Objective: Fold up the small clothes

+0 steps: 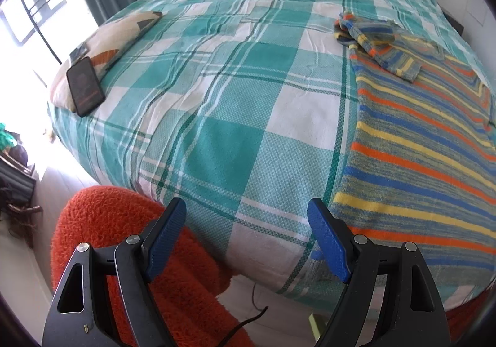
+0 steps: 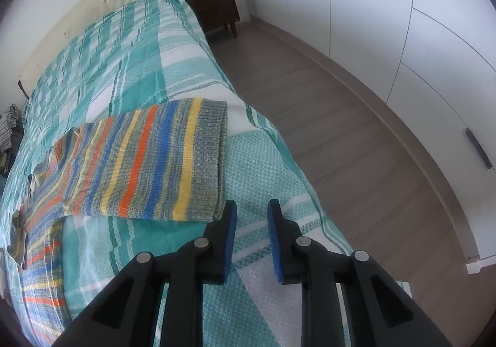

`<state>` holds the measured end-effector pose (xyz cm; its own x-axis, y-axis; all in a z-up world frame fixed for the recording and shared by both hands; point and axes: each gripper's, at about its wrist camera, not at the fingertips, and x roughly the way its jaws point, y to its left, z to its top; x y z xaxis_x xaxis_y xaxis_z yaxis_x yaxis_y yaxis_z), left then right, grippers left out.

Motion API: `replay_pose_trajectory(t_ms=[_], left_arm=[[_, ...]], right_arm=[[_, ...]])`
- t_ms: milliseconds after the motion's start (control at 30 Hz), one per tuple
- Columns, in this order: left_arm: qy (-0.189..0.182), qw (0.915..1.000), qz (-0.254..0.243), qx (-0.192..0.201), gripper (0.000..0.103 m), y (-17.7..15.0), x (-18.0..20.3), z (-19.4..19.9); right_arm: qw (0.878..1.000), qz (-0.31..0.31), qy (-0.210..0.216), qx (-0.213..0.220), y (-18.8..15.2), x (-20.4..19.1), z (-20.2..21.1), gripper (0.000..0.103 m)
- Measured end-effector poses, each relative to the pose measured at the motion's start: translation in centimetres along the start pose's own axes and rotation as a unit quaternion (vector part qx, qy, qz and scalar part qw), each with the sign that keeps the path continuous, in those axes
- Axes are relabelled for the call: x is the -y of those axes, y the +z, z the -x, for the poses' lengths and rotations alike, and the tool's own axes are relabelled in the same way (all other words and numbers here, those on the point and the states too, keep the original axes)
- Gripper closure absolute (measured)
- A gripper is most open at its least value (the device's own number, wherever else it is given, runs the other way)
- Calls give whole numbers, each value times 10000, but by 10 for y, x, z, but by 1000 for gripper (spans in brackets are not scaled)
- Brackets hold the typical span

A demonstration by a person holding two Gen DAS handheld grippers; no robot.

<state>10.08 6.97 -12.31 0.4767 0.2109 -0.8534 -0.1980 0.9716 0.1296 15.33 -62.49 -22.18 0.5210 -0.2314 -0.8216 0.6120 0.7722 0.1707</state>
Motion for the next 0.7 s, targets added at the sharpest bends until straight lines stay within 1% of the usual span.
replay_pose_trajectory(t_ms=[33,67,100,133,167,200,233,267,300,333,367,400,433,467,533,567,633,667,700], left_arm=[[-117,9996,-60,267,21,8,1,16],[-223,9979,-197,569,21,20,7,34],[-333,9948,-369,893,20,34,15,51],[-451,9899,-547,1225,19,50,26,68],[-600,9839,-731,1516,11,64,40,80],[-817,9767,-967,1734,6,80,56,88],[-1088,9690,-1292,1803,4,93,77,90],[-1334,9608,-1629,1802,4,104,99,85],[-1559,9518,-1976,1754,4,113,122,74],[-1698,9440,-2314,1626,5,120,146,58],[-1751,9382,-2643,1385,9,125,170,37],[-1691,9344,-2926,1123,15,128,191,15],[-1554,9302,-3204,893,32,131,209,-8],[-1411,9249,-3465,676,40,131,225,-28],[-1212,9159,-3801,453,41,130,245,-58],[-1201,9107,-3938,341,41,129,251,-70],[-1107,9026,-4157,166,40,127,261,-87],[-1029,9014,-4203,138,40,127,264,-95],[-1004,9036,-4163,93,43,128,264,-101]], right_arm=[[9999,21,-75,150,-4,1,12,66],[9996,48,-54,279,-9,2,24,60],[9991,76,57,405,-14,1,38,52],[9984,117,187,516,-20,-1,51,49],[9975,185,318,603,-26,-6,63,49],[9964,254,469,664,-32,-11,75,49],[9948,311,642,722,-40,-18,85,48],[9931,363,806,776,-48,-24,94,47],[9913,412,943,817,-57,-31,102,43],[9895,473,1083,838,-67,-39,108,41],[9876,544,1209,841,-76,-46,112,41],[9861,623,1293,837,-86,-53,114,41],[9850,690,1340,835,-97,-59,116,41],[9842,770,1370,816,-105,-66,114,41],[9844,908,1370,619,-120,-74,109,41],[9838,946,1421,541,-122,-75,108,41],[9828,973,1442,619,-122,-72,110,41],[9831,971,1402,660,-121,-70,110,41],[9837,944,1388,647,-120,-68,109,41]])
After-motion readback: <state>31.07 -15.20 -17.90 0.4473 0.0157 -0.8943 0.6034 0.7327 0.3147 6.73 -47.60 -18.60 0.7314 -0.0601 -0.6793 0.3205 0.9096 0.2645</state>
